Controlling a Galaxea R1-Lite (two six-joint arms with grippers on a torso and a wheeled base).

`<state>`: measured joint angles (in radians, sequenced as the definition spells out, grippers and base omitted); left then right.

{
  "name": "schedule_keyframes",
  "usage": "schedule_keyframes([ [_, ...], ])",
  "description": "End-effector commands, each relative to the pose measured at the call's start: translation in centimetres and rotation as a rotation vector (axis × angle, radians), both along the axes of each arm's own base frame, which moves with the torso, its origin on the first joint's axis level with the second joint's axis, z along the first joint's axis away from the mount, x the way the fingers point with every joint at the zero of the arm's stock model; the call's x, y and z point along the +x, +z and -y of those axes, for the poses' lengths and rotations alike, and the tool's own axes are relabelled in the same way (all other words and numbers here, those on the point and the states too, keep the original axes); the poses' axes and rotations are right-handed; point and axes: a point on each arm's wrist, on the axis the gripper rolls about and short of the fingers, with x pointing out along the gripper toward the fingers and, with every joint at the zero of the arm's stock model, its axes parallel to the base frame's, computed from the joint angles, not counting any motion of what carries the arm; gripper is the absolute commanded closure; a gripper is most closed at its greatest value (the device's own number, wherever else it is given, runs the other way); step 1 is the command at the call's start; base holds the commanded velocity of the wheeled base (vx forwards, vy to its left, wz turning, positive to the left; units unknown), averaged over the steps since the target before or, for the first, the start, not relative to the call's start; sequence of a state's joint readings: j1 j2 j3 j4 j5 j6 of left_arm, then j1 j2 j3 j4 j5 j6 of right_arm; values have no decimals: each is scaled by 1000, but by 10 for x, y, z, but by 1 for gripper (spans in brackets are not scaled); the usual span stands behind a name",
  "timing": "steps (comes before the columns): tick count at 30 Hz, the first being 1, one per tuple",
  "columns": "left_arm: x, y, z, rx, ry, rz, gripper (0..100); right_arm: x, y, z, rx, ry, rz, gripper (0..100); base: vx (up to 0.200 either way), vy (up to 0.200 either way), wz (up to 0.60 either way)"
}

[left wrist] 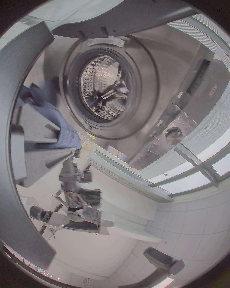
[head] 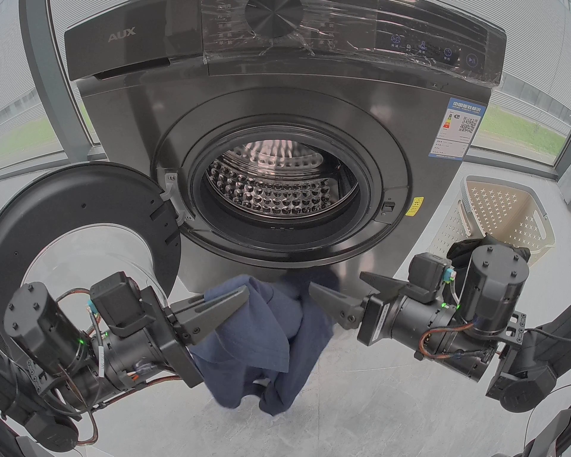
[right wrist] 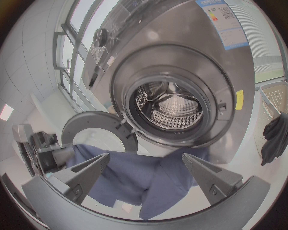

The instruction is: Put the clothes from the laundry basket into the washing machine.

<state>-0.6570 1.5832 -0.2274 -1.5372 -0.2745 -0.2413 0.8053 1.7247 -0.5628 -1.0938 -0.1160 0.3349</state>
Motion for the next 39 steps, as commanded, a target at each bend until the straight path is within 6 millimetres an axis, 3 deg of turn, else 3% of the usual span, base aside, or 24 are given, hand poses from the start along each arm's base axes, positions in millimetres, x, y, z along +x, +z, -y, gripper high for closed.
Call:
schedule_keyframes([
  [1, -8, 22, -3, -70, -21, 78, 100, -5, -14, 4, -48, 5, -37, 0, 0, 0, 0],
  [14, 10, 26, 6, -89, 51, 83, 100, -8, -29, 5, -110, 19, -64, 0, 0, 0, 0],
  [23, 15, 42, 3, -139, 89, 131, 100, -8, -35, 6, -129, 16, -80, 0, 0, 0, 0],
  [31, 5, 74, -6, -248, 68, 207, 100, 10, -46, 15, -183, -50, -83, 0, 0, 0, 0],
  [39, 9, 86, -12, -297, 86, 226, 100, 15, -59, 12, -214, -53, -117, 0, 0, 0, 0],
])
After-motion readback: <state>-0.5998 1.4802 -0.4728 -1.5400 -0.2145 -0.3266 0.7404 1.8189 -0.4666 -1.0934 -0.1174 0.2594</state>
